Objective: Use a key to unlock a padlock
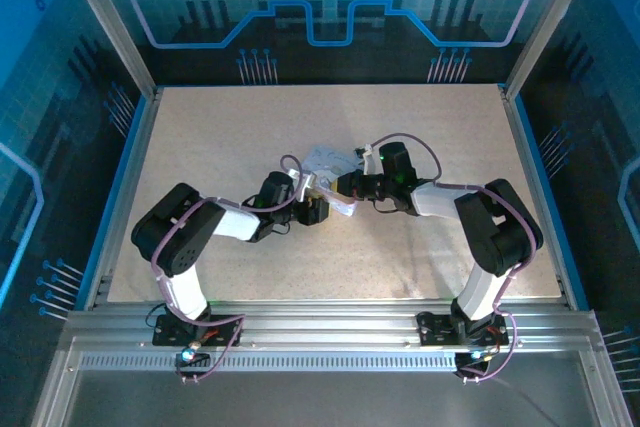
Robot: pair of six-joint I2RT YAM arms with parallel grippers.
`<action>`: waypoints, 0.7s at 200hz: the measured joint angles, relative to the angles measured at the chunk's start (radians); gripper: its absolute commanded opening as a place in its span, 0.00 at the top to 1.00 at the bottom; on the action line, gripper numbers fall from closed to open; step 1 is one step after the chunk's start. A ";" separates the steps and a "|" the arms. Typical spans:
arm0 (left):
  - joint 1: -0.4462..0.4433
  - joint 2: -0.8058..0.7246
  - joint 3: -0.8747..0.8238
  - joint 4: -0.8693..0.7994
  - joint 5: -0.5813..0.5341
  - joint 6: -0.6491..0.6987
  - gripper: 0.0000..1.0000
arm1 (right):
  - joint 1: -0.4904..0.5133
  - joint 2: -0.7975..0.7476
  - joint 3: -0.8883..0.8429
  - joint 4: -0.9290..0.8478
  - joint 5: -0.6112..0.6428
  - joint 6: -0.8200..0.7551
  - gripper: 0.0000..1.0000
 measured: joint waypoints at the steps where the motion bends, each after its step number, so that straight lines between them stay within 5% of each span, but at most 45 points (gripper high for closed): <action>1: 0.000 0.000 0.000 0.000 0.000 -0.001 0.48 | 0.000 0.000 0.000 0.000 0.000 0.000 0.97; 140: -0.046 0.018 -0.026 0.092 -0.003 -0.093 0.52 | 0.010 -0.002 0.000 -0.001 0.016 0.011 0.96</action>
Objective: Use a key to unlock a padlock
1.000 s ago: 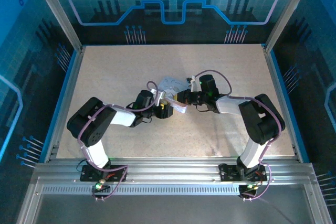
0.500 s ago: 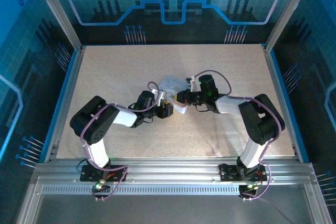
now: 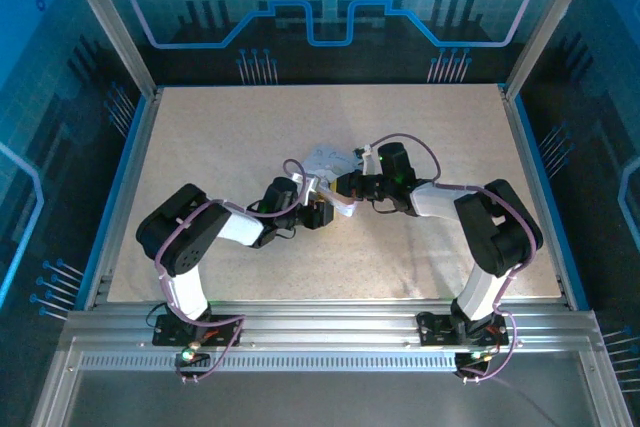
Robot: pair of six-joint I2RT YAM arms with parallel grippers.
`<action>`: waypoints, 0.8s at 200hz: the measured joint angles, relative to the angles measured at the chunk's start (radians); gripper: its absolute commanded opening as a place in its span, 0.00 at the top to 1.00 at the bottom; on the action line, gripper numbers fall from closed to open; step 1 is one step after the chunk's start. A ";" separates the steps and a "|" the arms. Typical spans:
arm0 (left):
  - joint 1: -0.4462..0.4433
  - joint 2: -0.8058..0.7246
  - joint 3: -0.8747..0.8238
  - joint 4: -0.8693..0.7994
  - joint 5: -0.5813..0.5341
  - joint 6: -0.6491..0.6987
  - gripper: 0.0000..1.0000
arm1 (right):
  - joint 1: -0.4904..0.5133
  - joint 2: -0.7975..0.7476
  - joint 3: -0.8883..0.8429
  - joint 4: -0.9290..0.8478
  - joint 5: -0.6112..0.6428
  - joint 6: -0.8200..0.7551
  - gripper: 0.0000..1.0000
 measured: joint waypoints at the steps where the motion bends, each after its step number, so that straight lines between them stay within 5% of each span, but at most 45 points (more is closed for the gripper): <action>1: 0.000 0.000 0.000 0.000 -0.001 -0.001 0.52 | 0.000 0.000 0.000 0.000 0.000 0.000 0.96; 160: -0.002 0.000 0.001 -0.008 -0.047 -0.116 0.69 | 0.028 -0.016 0.014 -0.039 0.042 -0.013 0.96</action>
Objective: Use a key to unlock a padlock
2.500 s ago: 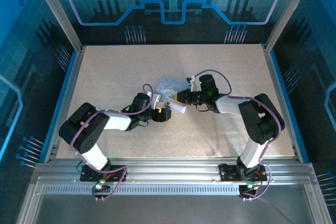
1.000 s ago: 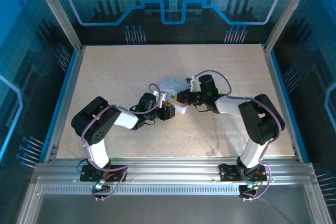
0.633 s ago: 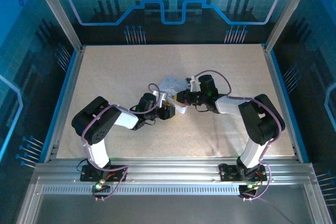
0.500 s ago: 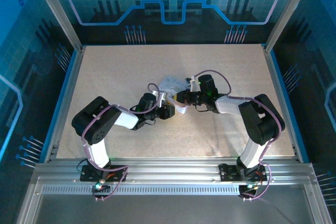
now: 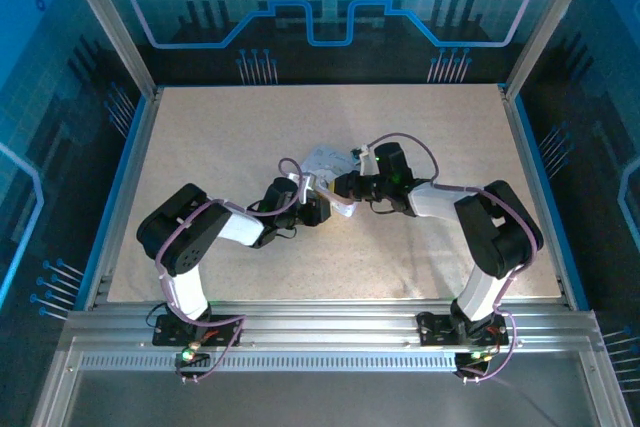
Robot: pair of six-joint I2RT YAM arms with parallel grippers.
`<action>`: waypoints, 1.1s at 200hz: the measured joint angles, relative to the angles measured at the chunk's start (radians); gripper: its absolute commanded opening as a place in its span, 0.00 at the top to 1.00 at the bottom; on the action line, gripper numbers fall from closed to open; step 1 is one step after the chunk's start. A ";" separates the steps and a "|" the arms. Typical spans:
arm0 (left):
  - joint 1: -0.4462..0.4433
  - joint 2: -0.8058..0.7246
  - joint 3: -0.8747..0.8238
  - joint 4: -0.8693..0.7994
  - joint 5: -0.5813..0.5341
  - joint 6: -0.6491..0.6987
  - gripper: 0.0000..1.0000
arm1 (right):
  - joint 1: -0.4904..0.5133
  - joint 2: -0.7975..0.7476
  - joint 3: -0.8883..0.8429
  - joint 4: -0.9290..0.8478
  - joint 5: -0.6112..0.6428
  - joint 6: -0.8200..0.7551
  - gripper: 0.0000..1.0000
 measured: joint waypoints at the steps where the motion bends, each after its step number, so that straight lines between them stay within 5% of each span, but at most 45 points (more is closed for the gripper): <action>1: 0.000 0.000 0.000 0.000 0.000 -0.001 0.69 | 0.000 -0.001 0.000 -0.001 0.000 -0.001 0.96; 144: -0.030 -0.101 -0.016 -0.044 0.069 -0.091 0.71 | 0.092 -0.432 -0.154 -0.282 0.238 -0.200 0.97; 220: -0.038 -0.151 -0.017 -0.107 0.106 -0.154 0.72 | 0.182 -0.460 -0.260 -0.314 0.388 -0.256 0.97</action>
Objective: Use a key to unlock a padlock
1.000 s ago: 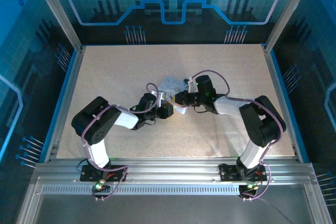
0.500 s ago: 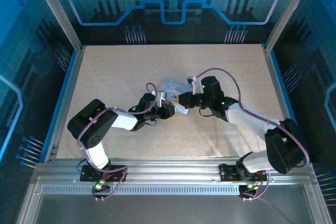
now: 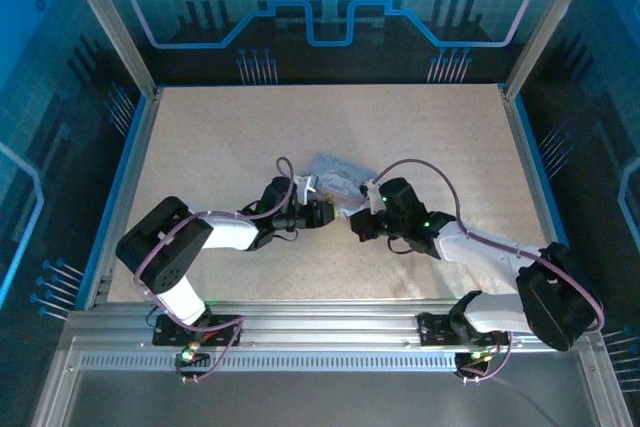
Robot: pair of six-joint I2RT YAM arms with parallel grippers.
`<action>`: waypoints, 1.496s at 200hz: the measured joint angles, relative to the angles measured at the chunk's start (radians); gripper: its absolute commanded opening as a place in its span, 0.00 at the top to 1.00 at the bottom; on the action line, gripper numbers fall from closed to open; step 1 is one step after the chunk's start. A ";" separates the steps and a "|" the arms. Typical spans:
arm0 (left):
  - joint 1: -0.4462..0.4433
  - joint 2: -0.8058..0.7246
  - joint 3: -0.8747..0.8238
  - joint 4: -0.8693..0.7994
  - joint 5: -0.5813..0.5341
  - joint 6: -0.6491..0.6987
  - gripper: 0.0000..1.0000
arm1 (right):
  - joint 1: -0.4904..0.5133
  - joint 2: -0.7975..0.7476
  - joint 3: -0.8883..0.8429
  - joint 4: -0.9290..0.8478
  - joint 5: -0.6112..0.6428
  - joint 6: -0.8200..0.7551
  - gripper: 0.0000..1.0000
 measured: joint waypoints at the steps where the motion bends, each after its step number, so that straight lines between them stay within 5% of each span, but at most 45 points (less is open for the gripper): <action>1: 0.000 -0.001 0.000 0.000 0.000 -0.002 0.72 | 0.000 0.001 0.000 0.000 0.001 0.000 0.97; 299: -0.004 -0.020 0.000 -0.034 0.000 -0.031 0.73 | 0.055 0.155 -0.038 0.190 0.090 -0.033 0.96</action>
